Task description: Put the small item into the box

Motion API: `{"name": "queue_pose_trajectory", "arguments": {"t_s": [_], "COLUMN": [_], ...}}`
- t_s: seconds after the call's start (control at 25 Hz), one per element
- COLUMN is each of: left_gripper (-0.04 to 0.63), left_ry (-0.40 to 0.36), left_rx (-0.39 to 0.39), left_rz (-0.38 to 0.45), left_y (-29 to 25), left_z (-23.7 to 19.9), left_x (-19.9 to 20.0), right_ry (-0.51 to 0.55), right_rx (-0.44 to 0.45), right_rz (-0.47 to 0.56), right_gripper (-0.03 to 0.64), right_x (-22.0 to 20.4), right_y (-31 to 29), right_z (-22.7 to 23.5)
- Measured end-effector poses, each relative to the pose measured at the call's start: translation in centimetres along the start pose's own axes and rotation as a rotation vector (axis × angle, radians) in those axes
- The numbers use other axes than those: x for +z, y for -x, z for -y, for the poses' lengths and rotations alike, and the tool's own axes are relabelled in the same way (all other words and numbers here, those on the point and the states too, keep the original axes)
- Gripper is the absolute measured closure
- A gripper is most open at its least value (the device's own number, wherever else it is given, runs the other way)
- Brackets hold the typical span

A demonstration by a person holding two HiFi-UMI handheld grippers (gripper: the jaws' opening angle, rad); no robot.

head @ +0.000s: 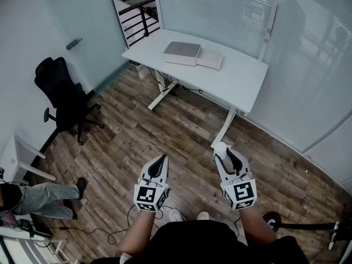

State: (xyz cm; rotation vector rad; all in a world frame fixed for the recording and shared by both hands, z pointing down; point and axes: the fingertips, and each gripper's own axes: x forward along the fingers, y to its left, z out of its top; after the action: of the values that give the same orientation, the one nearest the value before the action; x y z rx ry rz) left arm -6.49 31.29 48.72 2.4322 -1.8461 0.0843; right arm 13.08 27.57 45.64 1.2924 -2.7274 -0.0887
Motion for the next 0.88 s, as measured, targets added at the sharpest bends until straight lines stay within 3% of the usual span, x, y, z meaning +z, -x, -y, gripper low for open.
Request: {"name": "queue_pose_trajectory", "arguments": {"t_s": [0.2, 0.48, 0.88], "left_gripper": [0.584, 0.584, 0.584], "left_ry": [0.064, -0.043, -0.08], "left_rx": [-0.012, -0.066, -0.122], "left_rz": [0.009, 0.006, 0.003], "left_y": [0.6, 0.8, 1.2], "left_z": [-0.6, -1.1, -4.2], "left_x": [-0.4, -0.7, -1.2], "right_ry": [-0.01, -0.011, -0.042], "right_rx": [-0.008, -0.003, -0.046], "right_rz": [-0.016, -0.01, 0.021], "right_gripper": [0.46, 0.457, 0.457], "right_x": [-0.7, -1.2, -0.3], "right_y": [-0.2, -1.4, -3.0], "right_z": [-0.5, -2.5, -4.9]}}
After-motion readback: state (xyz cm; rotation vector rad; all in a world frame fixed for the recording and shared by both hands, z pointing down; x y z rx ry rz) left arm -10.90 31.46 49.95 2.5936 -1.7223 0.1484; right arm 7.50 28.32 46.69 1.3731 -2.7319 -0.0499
